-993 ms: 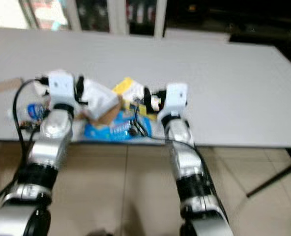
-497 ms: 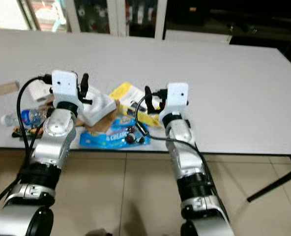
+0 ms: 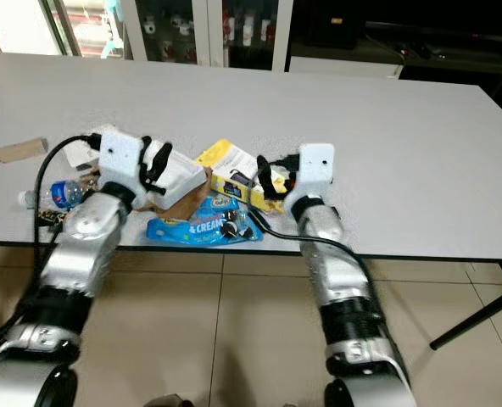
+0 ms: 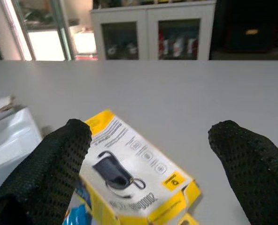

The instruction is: Picking trash to rubbish bin

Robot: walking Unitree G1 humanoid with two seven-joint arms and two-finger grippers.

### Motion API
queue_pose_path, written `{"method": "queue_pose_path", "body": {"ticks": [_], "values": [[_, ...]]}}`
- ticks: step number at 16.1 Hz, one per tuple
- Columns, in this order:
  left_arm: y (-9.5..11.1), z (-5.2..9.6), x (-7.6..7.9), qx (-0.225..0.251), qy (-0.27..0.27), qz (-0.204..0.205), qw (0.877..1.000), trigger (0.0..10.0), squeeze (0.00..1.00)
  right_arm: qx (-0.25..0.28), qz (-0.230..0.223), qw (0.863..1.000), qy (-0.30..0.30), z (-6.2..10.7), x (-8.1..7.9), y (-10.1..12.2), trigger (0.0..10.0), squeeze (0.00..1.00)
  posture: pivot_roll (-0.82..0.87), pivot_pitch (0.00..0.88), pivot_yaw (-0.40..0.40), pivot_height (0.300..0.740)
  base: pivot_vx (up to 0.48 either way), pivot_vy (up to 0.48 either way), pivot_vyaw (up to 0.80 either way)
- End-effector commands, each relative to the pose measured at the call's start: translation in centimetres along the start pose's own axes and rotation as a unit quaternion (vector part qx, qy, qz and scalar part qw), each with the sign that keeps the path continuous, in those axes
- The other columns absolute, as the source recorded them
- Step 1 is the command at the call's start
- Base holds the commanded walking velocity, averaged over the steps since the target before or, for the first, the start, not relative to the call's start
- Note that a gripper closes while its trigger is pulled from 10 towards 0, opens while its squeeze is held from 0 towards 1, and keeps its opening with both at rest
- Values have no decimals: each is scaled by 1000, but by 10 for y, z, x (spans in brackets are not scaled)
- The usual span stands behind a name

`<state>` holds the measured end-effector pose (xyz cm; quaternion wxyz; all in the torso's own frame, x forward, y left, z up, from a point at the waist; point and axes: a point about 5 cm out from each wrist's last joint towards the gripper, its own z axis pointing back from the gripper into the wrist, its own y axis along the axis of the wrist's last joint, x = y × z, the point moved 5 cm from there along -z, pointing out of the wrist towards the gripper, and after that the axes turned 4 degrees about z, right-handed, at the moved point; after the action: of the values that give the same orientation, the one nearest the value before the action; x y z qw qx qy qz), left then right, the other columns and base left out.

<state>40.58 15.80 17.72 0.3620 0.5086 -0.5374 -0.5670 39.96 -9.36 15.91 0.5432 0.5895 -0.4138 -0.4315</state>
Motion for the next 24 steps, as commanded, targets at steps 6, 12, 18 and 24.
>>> {"method": "queue_pose_path", "body": {"ticks": [6, 12, 18, 24], "values": [[5, 6, 6, -23, -61, -6, 998, 10000, 0, 10, 2, 984, 180, 29, -26, 22, 10000, 0, -15, 63, -59, 740, 0, 0, 0], [0, 7, 8, -58, -99, -21, 993, 10000, 0, 11, -10, 966, 258, 45, -52, 28, 10000, 0, -19, 59, -49, 740, 0, 0, 0], [-15, 13, 3, -116, -124, -43, 985, 10000, 0, 0, -12, 957, 290, 55, -63, 23, 10000, 0, -12, 64, -46, 740, 0, 0, 0], [-26, 19, 13, -138, -148, -31, 979, 10000, 0, -1, -12, 955, 295, 56, -66, 23, 10000, 0, -14, 67, -45, 740, 0, 0, 0]]}}
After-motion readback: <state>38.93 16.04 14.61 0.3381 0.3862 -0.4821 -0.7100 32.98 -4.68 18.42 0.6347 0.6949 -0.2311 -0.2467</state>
